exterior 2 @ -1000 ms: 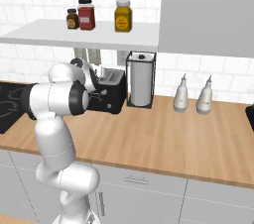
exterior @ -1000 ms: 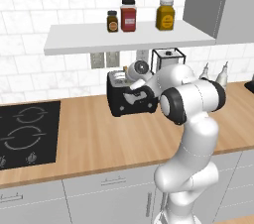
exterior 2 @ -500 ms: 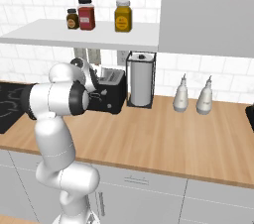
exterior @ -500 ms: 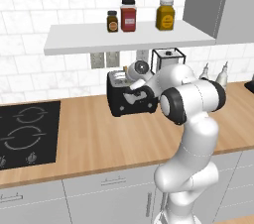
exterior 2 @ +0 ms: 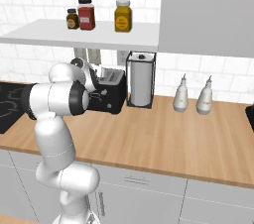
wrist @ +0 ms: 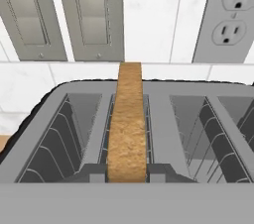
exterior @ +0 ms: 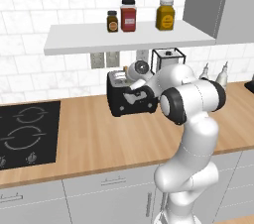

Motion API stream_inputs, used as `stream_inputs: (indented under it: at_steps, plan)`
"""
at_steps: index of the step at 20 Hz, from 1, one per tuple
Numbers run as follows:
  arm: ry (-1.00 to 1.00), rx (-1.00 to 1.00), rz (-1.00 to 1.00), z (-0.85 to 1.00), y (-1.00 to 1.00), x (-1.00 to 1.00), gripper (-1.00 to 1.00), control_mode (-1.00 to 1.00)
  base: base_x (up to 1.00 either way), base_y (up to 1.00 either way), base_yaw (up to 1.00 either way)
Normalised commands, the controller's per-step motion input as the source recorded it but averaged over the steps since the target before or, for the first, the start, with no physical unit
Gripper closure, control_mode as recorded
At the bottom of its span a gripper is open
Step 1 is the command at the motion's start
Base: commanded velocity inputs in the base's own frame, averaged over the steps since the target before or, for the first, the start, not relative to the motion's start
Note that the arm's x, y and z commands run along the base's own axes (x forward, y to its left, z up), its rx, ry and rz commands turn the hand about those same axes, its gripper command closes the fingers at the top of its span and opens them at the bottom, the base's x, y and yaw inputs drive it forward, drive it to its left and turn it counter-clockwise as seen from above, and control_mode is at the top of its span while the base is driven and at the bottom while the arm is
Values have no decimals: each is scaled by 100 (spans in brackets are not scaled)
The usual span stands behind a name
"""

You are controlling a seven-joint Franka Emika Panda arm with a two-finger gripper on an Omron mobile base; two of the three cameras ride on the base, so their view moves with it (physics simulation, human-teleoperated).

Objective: Start the toaster. Once the lever pops up, take the bread to the plate on the dining counter.

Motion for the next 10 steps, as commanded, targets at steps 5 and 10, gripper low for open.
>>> stream_inputs:
  at_steps: [5,10]
  plan:
    - [0,0,0,0,0,0,100,-100,0,0,0]
    - [0,0,0,5,0,0,100,-100,0,0,0]
